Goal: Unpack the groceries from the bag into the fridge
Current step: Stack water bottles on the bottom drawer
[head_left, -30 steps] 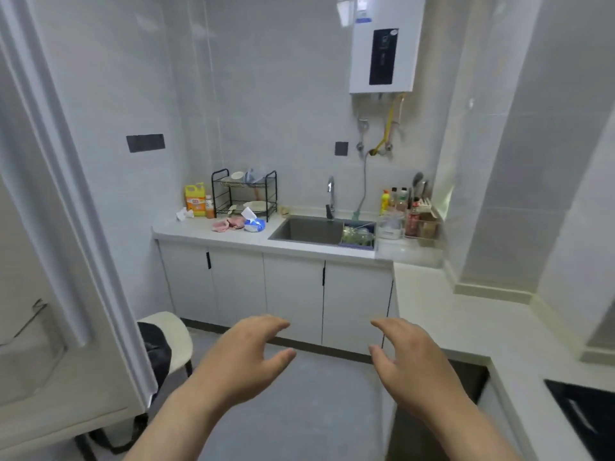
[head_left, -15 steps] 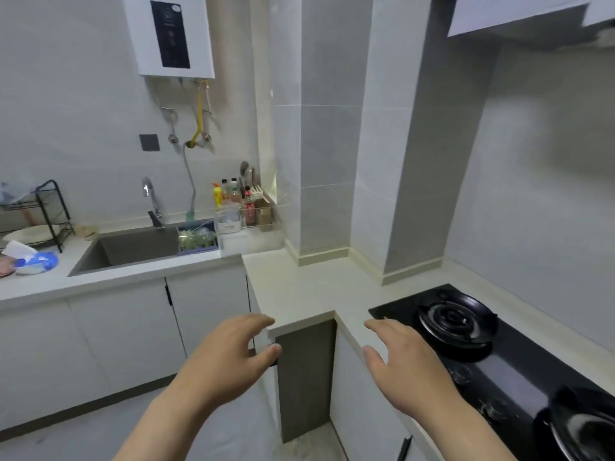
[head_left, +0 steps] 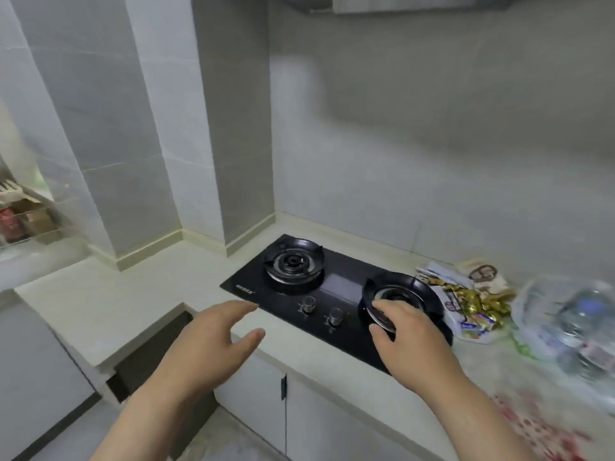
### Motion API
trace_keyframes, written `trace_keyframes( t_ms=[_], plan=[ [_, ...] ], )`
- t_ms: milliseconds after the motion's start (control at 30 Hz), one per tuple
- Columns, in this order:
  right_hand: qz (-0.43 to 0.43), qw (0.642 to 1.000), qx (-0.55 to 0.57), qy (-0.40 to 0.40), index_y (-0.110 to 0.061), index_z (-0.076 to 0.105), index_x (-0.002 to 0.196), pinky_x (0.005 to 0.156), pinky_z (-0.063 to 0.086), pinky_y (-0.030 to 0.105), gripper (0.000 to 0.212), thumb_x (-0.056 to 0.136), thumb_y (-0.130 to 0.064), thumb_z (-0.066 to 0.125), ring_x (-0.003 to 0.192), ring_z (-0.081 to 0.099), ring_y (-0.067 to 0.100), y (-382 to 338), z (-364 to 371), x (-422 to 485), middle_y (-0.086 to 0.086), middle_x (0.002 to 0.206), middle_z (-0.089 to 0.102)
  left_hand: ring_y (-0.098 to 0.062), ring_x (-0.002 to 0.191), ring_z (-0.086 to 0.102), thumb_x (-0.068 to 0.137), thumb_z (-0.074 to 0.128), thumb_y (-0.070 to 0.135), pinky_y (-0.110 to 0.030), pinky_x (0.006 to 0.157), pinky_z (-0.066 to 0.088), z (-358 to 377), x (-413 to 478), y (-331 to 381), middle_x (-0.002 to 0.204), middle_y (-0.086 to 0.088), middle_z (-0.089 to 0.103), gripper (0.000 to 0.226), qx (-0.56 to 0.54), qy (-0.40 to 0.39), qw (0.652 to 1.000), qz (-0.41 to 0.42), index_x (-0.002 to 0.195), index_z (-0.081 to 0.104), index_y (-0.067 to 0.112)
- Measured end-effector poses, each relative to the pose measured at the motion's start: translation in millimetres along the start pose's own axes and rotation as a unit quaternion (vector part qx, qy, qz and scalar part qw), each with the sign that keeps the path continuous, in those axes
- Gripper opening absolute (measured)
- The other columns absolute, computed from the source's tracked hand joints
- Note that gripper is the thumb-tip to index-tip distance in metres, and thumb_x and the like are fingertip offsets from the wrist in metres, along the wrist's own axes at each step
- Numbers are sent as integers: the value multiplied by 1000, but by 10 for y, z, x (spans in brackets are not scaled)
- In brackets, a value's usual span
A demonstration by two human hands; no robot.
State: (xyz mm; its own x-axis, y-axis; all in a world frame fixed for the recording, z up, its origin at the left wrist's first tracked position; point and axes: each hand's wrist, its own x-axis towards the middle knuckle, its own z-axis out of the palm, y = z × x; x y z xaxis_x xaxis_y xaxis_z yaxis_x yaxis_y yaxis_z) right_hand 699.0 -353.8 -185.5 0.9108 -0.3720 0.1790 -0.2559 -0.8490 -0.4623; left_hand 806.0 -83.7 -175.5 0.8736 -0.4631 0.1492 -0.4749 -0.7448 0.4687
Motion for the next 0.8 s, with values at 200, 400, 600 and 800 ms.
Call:
trace_keyframes(
  t_ms=[200, 400, 600, 800],
  plan=[
    [113, 993, -9, 40, -30, 45, 144, 100, 34, 21, 46, 98, -35, 51, 130, 42, 9, 730, -404, -382, -13, 139, 50, 8, 117, 42, 92, 58, 45, -11, 92, 32, 490, 368, 710, 135, 25, 50, 47, -31, -54, 993, 100, 137, 51, 34],
    [186, 977, -28, 95, -28, 48, 142, 109, 31, 26, 45, 97, -34, 53, 135, 40, 12, 1477, -779, -636, -10, 145, 48, 5, 113, 47, 91, 60, 44, -17, 92, 38, 915, 635, 1440, 132, 24, 52, 47, -54, -84, 981, 164, 137, 51, 35],
    [222, 964, -29, 142, -26, 52, 139, 107, 35, 27, 45, 94, -31, 57, 131, 45, 12, 2096, -1183, -786, -9, 141, 52, 0, 131, 41, 92, 58, 46, -18, 101, 35, 1322, 842, 2148, 137, 22, 50, 48, -59, -105, 967, 225, 138, 49, 35],
    [250, 953, -28, 168, -32, 55, 135, 100, 40, 25, 42, 93, -30, 59, 125, 50, 11, 2732, -1529, -943, -14, 135, 55, 7, 116, 44, 91, 61, 41, -5, 86, 32, 1825, 1005, 2925, 130, 23, 55, 45, -80, -125, 950, 275, 135, 54, 33]
  ],
)
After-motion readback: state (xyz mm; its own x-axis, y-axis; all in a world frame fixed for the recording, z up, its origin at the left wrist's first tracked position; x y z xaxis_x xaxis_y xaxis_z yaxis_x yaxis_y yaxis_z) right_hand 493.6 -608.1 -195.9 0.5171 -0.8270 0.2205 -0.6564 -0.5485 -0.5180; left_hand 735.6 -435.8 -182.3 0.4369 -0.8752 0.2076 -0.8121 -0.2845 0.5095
